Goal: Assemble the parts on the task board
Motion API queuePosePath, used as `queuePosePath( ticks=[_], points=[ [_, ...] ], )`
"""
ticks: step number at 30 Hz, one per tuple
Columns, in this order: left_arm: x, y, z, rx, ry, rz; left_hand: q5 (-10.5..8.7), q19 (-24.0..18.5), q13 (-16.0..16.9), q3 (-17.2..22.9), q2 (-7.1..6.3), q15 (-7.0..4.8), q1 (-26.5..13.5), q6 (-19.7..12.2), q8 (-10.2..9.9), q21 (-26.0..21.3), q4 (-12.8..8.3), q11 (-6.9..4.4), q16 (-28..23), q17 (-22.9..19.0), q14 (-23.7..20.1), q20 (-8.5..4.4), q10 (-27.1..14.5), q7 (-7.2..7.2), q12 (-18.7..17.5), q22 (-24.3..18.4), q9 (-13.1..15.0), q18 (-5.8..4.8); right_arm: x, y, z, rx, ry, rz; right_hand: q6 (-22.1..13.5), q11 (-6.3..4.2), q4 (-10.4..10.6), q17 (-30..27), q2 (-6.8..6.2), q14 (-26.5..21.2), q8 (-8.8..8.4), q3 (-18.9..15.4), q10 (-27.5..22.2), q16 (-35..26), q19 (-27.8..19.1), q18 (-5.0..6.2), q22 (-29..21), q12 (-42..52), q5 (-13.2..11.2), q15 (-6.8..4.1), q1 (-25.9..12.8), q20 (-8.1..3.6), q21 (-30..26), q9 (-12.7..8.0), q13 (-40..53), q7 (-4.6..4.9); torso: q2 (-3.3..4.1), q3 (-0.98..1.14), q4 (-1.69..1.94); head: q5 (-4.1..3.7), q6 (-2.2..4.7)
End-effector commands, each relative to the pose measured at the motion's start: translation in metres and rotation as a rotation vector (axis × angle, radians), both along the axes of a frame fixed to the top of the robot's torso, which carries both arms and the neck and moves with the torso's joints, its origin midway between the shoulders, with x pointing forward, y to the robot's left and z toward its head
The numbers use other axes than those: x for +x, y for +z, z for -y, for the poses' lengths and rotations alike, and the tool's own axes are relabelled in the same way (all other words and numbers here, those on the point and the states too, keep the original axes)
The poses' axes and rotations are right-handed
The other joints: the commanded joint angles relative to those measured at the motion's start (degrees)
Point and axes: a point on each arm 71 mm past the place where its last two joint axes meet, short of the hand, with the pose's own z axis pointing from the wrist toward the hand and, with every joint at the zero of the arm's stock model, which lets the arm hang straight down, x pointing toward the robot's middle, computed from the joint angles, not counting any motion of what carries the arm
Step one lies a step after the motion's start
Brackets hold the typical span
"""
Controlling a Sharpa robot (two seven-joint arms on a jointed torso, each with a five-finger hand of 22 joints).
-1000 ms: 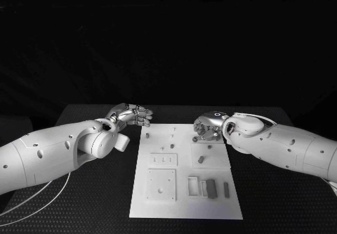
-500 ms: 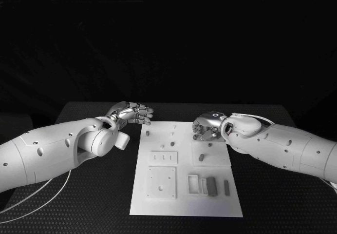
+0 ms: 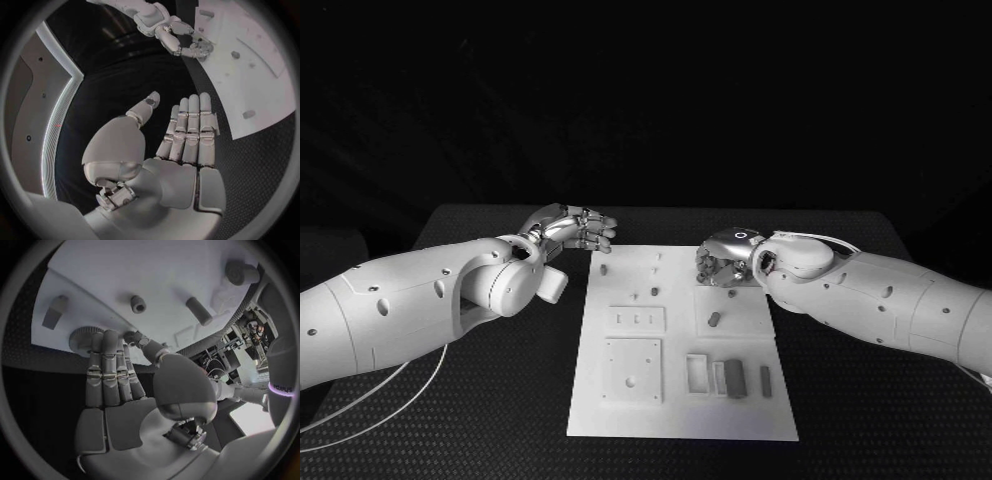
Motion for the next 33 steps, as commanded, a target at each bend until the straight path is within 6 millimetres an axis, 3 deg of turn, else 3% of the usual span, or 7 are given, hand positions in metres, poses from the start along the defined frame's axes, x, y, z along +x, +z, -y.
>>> queuePosePath(
  ticks=[1, 23, 33],
  points=[
    [-0.001, 0.002, 0.003, -0.014, -0.022, 0.005, -0.2, -0.26, 0.1, -0.29, 0.22, 0.27, -0.56, -0.43, -0.28, -0.28, -0.02, 0.05, -0.21, 0.07, 0.01, -0.04, -0.25, 0.0, -0.22, 0.05, -0.03, 0.26, -0.001, -0.003, -0.002, -0.034, 0.01, -0.004, 0.54, 0.04, 0.07, 0.26, 0.42, 0.5, 0.13, -0.29, 0.62, 0.54, 0.68, 0.41, 1.49, -0.35, 0.2, -0.13, -0.19, -0.08, 0.43, -0.06, 0.1, -0.06, -0.02, 0.05, -0.01, -0.04, -0.2],
    [-0.001, 0.011, 0.006, -0.016, -0.034, 0.012, -0.2, -0.31, 0.15, -0.37, 0.19, 0.28, -0.6, -0.45, -0.31, -0.36, -0.03, 0.05, -0.35, 0.19, -0.01, -0.02, -0.23, 0.0, -0.32, 0.05, -0.01, 0.28, 0.0, -0.007, -0.011, -0.049, 0.017, -0.005, 0.89, -0.15, 0.12, 0.94, 0.03, 0.57, 0.0, -0.36, 1.25, 1.13, 0.87, 0.41, 1.48, -0.59, 0.2, -0.32, -0.79, -0.31, 1.36, -0.11, 0.16, -0.17, 0.08, 0.05, -0.01, 0.32, -0.9],
    [0.0, 0.013, 0.008, -0.017, -0.039, 0.015, -0.2, -0.31, 0.18, -0.39, 0.2, 0.29, -0.61, -0.44, -0.31, -0.39, -0.02, 0.04, -0.4, 0.24, 0.0, -0.02, -0.18, 0.0, -0.34, 0.06, 0.01, 0.29, 0.001, -0.009, -0.015, -0.062, 0.009, -0.017, -1.34, 0.55, 0.3, 1.31, -1.78, -0.14, -1.52, -0.4, -0.6, 1.11, 0.49, 0.41, 1.47, -2.17, 0.2, 0.3, -1.97, -0.31, 2.11, -0.75, -0.24, 0.95, 0.08, -0.08, -0.02, 0.35, -1.0]
  ],
)
